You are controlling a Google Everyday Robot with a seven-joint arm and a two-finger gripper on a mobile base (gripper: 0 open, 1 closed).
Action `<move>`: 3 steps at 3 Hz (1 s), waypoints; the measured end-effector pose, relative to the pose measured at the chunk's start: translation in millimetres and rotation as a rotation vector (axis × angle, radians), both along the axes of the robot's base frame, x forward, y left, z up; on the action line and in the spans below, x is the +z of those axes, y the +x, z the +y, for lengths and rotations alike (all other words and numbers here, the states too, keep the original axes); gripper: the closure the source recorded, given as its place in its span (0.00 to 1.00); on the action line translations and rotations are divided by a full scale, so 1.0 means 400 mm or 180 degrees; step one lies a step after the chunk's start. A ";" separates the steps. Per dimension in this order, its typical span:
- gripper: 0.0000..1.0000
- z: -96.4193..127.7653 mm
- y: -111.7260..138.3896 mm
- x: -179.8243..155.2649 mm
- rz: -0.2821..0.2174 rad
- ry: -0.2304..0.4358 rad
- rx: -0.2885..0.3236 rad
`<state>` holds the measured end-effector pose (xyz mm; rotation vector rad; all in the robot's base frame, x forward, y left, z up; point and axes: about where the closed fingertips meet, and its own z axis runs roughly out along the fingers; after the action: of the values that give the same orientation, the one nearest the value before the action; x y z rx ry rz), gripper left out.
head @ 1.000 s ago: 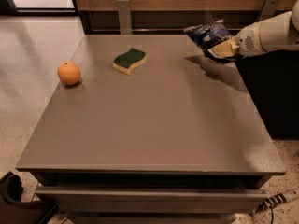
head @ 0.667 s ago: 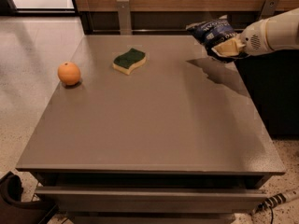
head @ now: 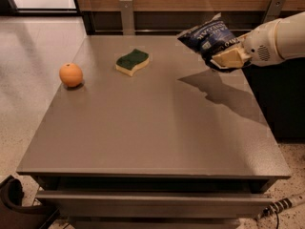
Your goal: Move blue chip bag near orange
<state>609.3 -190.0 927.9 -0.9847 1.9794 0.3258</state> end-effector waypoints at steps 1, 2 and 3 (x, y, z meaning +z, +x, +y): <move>1.00 0.094 -0.077 -0.018 -0.0072 -0.0065 0.0356; 1.00 0.252 -0.124 -0.052 -0.0093 0.0003 0.0964; 1.00 0.377 -0.154 -0.065 -0.0075 0.0044 0.1445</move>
Offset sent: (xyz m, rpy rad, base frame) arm -0.0636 0.1494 -0.0362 0.0289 -0.0236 0.4652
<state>547.7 -39.0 901.8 -1.4196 1.7144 0.5721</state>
